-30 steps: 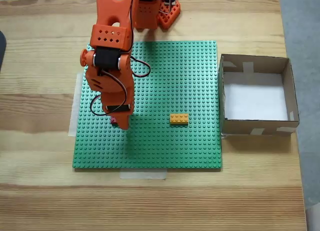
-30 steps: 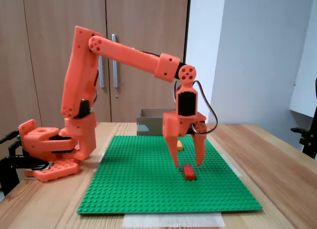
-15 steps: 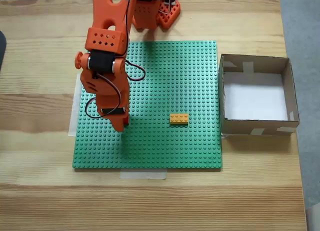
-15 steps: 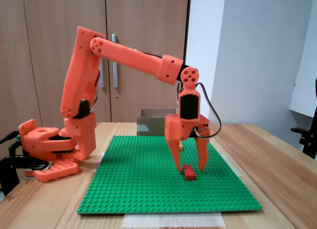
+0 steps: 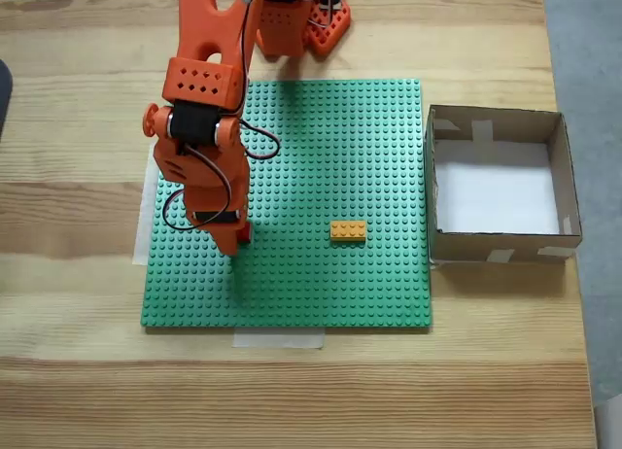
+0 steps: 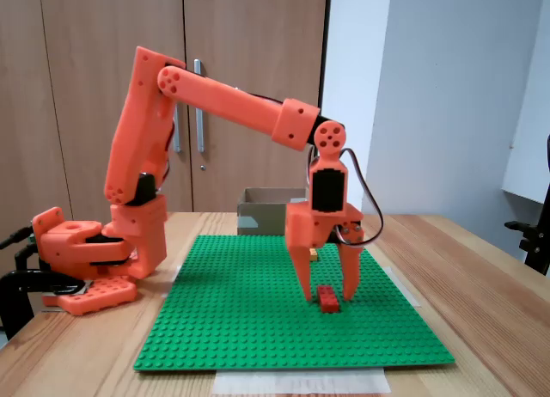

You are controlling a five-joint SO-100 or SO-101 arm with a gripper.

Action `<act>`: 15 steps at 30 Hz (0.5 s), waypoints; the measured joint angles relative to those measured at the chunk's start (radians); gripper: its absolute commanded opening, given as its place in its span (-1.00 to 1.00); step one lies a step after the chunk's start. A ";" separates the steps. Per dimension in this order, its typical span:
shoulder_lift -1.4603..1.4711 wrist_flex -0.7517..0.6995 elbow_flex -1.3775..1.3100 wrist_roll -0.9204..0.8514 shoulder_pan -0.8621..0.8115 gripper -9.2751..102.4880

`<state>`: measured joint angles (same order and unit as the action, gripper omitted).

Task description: Pick the red lego block and put it in the box.

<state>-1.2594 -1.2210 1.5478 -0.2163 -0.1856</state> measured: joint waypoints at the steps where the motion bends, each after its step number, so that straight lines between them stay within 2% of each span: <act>1: 0.000 0.000 0.000 0.003 0.000 -0.45; 15: 0.020 0.017 0.000 0.003 0.005 -0.61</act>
<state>-1.2395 -1.2042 1.5478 -0.2132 -0.1810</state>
